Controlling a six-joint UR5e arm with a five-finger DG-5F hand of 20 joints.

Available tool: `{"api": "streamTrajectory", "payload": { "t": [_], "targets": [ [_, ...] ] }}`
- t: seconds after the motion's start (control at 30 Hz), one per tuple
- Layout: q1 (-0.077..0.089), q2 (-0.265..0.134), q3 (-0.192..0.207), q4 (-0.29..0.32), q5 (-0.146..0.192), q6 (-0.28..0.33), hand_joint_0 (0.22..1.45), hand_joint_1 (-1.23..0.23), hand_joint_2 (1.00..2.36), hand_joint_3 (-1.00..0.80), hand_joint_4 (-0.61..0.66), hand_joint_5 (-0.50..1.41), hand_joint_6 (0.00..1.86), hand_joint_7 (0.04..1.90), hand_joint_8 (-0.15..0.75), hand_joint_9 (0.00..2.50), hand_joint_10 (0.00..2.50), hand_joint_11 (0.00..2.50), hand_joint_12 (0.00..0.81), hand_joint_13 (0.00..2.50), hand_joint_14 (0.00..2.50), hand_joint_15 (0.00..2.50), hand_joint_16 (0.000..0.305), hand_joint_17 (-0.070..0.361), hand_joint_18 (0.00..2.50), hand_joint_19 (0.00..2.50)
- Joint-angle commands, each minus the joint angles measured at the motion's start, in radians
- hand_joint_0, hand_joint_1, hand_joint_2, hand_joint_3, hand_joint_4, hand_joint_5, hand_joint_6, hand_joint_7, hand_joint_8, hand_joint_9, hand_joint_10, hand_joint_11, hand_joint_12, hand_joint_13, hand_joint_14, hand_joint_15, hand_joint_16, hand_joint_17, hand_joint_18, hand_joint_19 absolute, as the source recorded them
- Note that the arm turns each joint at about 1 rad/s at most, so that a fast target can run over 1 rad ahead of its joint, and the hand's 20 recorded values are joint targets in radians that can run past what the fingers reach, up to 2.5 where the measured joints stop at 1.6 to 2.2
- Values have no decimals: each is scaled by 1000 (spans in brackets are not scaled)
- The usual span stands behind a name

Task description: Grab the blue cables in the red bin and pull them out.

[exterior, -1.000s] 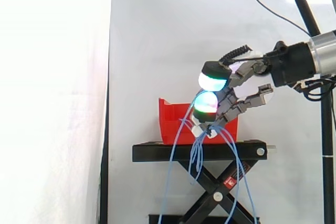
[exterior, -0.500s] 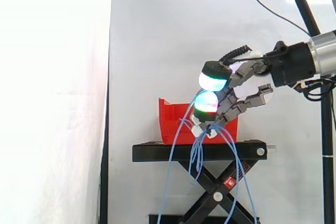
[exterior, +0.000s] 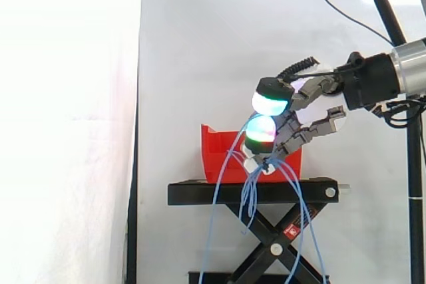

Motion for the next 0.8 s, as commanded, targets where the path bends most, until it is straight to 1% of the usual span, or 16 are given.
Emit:
{"api": "streamTrajectory", "payload": {
  "t": [0.0,0.07,0.33,0.43,0.5,0.57,0.77],
  "targets": [
    [0,0,0,1,-1,0,932,-1065,1003,-912,201,839,583,575,260,897,30,768,327,807,25,599,44,98,510,578],
    [0,0,0,1,-1,0,935,-1063,1003,-903,200,834,599,568,264,924,30,804,334,885,28,677,43,98,541,610],
    [0,0,0,1,1,0,940,-1056,1003,-901,191,820,627,557,257,971,32,904,348,976,28,846,43,96,569,646],
    [0,0,0,1,1,0,941,-1053,1003,-903,194,816,633,552,261,978,33,922,355,1034,31,988,43,97,624,714],
    [0,0,0,1,1,0,943,-1051,1003,-909,194,813,632,553,259,975,33,927,359,1054,31,1021,43,97,632,731],
    [0,0,1,1,1,0,943,-1050,1003,-907,187,811,633,551,259,972,33,921,361,1096,30,1108,43,97,671,772],
    [0,0,1,1,1,-3,945,-1045,1003,-915,181,805,636,547,262,965,32,930,357,1149,27,1227,43,97,690,812]
  ]
}}
